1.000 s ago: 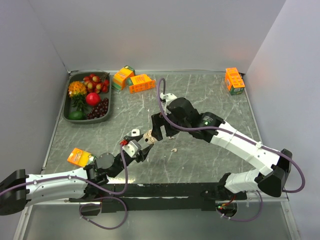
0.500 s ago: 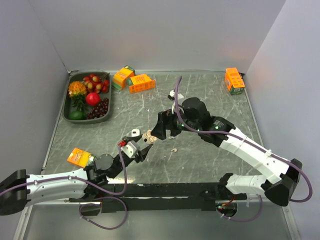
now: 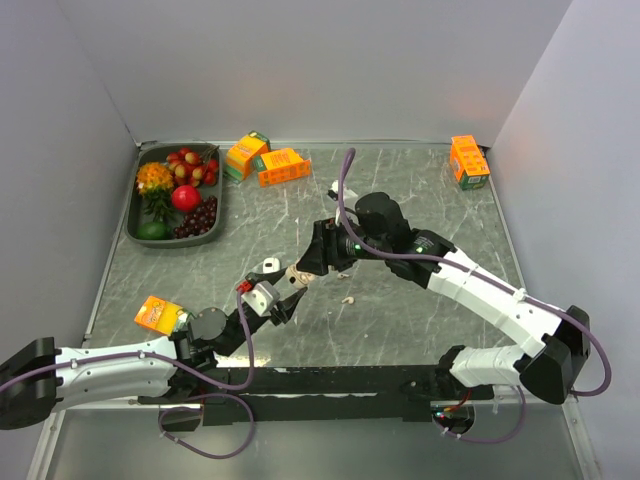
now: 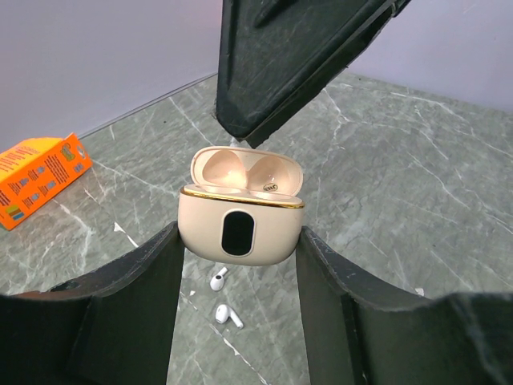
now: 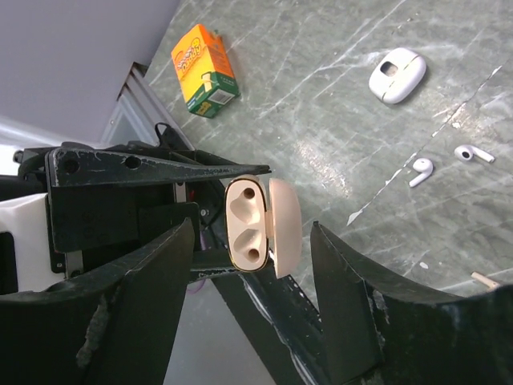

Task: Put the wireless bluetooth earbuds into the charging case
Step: Open the charging case, then adjust the charging case.

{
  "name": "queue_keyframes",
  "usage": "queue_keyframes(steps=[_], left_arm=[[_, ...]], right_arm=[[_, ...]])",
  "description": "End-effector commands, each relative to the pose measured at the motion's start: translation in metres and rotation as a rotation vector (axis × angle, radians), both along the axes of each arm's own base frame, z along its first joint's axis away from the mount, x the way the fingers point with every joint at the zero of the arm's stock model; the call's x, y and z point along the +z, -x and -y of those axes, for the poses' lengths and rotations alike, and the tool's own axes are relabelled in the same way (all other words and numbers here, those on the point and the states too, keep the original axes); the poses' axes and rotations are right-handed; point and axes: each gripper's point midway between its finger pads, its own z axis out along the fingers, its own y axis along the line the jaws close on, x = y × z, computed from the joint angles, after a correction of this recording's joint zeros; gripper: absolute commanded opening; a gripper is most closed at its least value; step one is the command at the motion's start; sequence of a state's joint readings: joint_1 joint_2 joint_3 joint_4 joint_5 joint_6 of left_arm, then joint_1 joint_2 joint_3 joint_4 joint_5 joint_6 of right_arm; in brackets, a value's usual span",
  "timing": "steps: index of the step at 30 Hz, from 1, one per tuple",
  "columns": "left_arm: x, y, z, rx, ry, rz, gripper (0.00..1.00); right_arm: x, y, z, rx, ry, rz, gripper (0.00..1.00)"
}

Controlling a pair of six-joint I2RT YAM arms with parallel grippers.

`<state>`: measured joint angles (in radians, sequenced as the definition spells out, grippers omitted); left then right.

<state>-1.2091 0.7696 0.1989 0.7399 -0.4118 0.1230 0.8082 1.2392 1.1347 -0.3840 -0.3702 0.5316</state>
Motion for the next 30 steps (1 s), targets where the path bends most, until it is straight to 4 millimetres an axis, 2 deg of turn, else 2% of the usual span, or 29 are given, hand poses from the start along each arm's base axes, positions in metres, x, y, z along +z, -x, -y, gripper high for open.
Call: queue_keyframes(steps=[1, 12, 17, 23, 26, 29, 30], left_arm=[[0.037, 0.004, 0.004, -0.028, 0.107, 0.037, 0.01], [0.045, 0.009, 0.006, -0.051, 0.133, 0.04, 0.01], [0.045, 0.008, 0.007, -0.05, 0.136, 0.041, 0.01], [0.046, 0.009, 0.007, -0.051, 0.144, 0.042, 0.01], [0.045, 0.009, 0.006, -0.05, 0.144, 0.04, 0.01], [0.045, 0.01, 0.005, -0.055, 0.15, 0.036, 0.01], [0.045, 0.011, 0.004, -0.057, 0.15, 0.033, 0.01]], right_arm=[[0.008, -0.006, -0.003, -0.003, -0.041, 0.013, 0.66], [-0.008, -0.009, -0.005, 0.011, -0.023, -0.021, 0.6], [-0.007, -0.005, -0.009, 0.045, -0.044, -0.03, 0.58], [-0.013, -0.004, -0.008, 0.044, -0.041, -0.042, 0.47], [-0.014, -0.003, -0.006, 0.037, -0.042, -0.04, 0.39], [-0.011, -0.003, -0.003, 0.032, -0.043, -0.021, 0.29], [-0.011, -0.003, -0.003, 0.031, -0.042, -0.016, 0.22]])
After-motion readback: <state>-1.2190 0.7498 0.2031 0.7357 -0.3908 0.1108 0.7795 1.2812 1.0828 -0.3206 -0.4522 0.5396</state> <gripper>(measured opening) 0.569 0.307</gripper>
